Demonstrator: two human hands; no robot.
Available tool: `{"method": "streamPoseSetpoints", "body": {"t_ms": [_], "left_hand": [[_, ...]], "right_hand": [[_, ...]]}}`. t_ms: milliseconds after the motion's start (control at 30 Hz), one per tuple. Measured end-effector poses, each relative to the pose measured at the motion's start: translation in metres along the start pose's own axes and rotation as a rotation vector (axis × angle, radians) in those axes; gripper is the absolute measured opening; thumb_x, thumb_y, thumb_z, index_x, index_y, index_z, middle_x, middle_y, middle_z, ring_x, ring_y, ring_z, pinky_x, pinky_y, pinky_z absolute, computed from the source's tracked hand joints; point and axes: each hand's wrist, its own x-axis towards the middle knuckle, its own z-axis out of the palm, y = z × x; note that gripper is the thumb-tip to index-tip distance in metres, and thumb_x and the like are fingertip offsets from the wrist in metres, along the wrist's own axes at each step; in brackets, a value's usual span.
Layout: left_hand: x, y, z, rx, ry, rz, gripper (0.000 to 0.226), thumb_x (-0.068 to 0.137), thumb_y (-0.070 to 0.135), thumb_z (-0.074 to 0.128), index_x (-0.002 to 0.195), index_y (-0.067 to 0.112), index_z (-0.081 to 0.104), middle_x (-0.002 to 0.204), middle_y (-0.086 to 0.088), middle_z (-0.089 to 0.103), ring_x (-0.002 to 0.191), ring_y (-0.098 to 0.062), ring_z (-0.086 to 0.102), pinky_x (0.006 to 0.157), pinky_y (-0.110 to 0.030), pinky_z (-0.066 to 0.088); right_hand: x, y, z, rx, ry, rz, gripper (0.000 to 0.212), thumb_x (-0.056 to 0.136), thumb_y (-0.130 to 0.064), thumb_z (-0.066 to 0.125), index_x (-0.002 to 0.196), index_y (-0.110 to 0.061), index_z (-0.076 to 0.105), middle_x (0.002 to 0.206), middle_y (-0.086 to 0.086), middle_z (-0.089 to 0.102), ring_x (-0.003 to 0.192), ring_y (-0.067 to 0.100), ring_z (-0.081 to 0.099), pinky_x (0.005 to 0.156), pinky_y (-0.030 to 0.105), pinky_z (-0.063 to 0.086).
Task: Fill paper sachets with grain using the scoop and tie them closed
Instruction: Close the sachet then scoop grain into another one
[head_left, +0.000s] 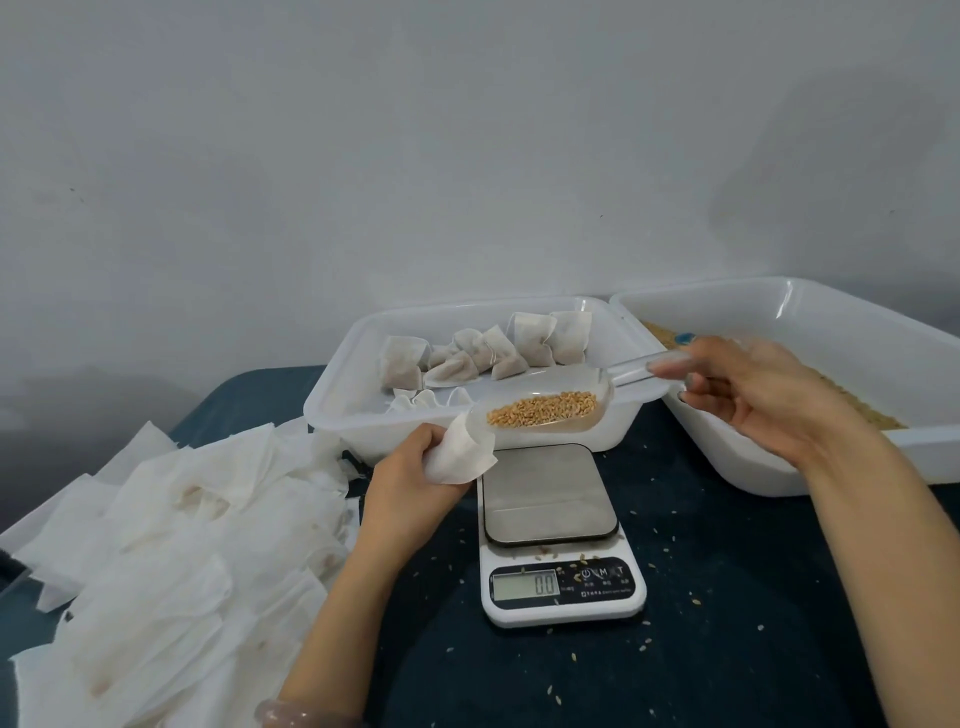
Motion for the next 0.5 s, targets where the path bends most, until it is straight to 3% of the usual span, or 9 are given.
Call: {"method": "streamPoseSetpoints", "body": {"t_ms": [167,267,367,500], "left_hand": [[0.001,0.001,-0.001,-0.052,-0.038,0.016,0.031,0.071,0.033,0.084,0.090,0.037,0.060,0.086,0.024,0.066,0.078,0.005,0.060,0.062,-0.022,0.045],[-0.001,0.002,-0.001,-0.073,-0.104,0.066,0.032,0.071,0.028,0.084,0.092,0.035,0.061,0.087,0.024,0.067,0.074,0.005,0.060,0.059,-0.019,0.045],[-0.005,0.006,0.000,-0.064,-0.165,0.144,0.034,0.073,0.034,0.082,0.100,0.037,0.061,0.091,0.024,0.068,0.083,0.004,0.063,0.065,-0.010,0.046],[-0.011,0.014,0.003,-0.022,-0.217,0.201,0.033,0.073,0.044,0.076,0.096,0.038,0.054,0.089,0.021,0.066,0.078,0.000,0.062,0.061,-0.013,0.045]], "right_hand": [[-0.004,-0.006,0.007,-0.105,-0.063,-0.040,0.009,0.095,-0.015,0.059,0.092,-0.007,0.060,0.089,0.014,0.076,0.054,0.002,0.062,0.053,0.015,0.054],[-0.009,-0.014,0.012,-0.143,-0.081,-0.067,0.009,0.095,-0.017,0.061,0.091,-0.009,0.059,0.089,0.015,0.076,0.055,0.005,0.063,0.053,0.017,0.054],[-0.014,-0.024,0.018,-0.201,-0.100,-0.080,0.009,0.094,-0.017,0.062,0.090,-0.010,0.057,0.088,0.016,0.076,0.054,0.006,0.063,0.052,0.018,0.054],[-0.022,-0.042,0.027,-0.283,-0.117,-0.100,0.015,0.092,-0.019,0.065,0.094,-0.009,0.054,0.086,0.014,0.076,0.053,0.007,0.063,0.051,0.019,0.055]]}}
